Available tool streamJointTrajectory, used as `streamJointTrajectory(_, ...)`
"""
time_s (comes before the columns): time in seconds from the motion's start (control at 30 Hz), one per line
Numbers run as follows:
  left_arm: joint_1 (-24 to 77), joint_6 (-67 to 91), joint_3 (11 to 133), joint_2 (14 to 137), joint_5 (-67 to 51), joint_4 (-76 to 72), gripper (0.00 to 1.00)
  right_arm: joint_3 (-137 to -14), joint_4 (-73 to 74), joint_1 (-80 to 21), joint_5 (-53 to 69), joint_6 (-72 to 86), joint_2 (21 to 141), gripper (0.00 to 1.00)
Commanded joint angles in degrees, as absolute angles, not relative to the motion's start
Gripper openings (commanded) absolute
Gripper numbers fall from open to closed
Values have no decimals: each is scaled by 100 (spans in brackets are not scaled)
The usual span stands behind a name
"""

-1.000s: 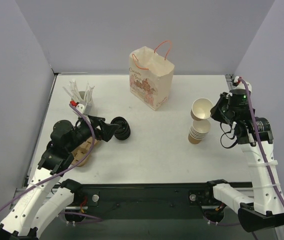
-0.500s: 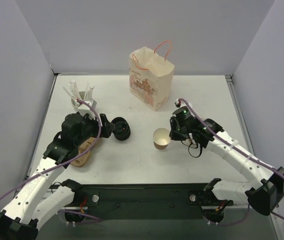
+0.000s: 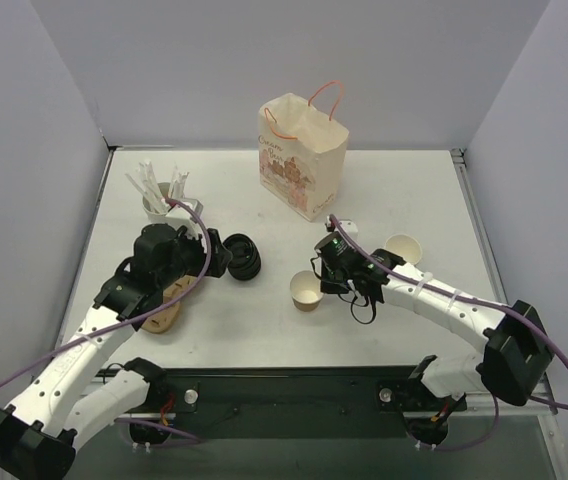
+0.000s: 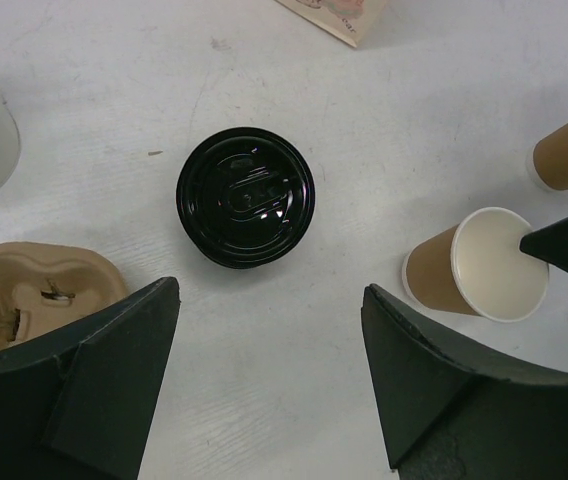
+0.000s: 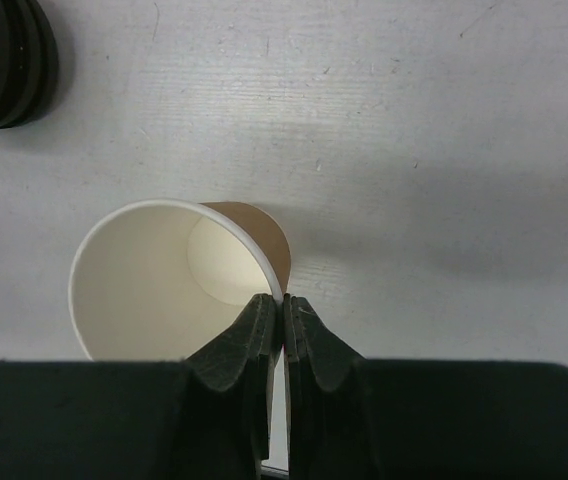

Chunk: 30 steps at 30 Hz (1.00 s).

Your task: Pack the takeout coffee

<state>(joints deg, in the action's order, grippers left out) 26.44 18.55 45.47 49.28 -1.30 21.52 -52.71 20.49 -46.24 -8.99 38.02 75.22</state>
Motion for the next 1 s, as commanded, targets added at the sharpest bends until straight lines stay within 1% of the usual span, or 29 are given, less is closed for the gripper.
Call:
streamJointTrajectory(0.0, 2759, 1732, 4869, 5106, -62, 2180, 82, -5159, 1890, -4685, -1239, 4043, 7664, 9)
streamJointTrajectory(0.07, 2777, 1723, 4956, 5220, -44, 2259, 81, -5159, 1898, -4693, -1213, 4034, 7673, 14)
streamJointTrajectory(0.17, 2795, 1749, 5088, 5519, -79, 2347, 81, -5273, 2056, -4702, -1204, 4034, 7585, 23)
streamJointTrajectory(0.2, 2821, 1784, 5202, 5702, -131, 2364, 80, -5308, 2100, -4711, -1204, 4025, 7481, 29)
streamJointTrajectory(0.3, 2918, 1863, 5553, 6177, -62, 2504, 76, -5405, 2320, -4720, -1222, 3990, 7182, 35)
streamJointTrajectory(0.67, 3594, 1863, 6723, 7952, 861, 2593, 67, -5475, 2601, -4948, -1441, 3788, 6065, 35)
streamJointTrajectory(0.77, 3673, 1907, 6864, 8295, 1116, 2698, 64, -5484, 2742, -4966, -1547, 3744, 5889, 35)
streamJointTrajectory(0.97, 3771, 1978, 6935, 8604, 1468, 2751, 58, -5449, 2856, -4975, -1670, 3665, 5687, 35)
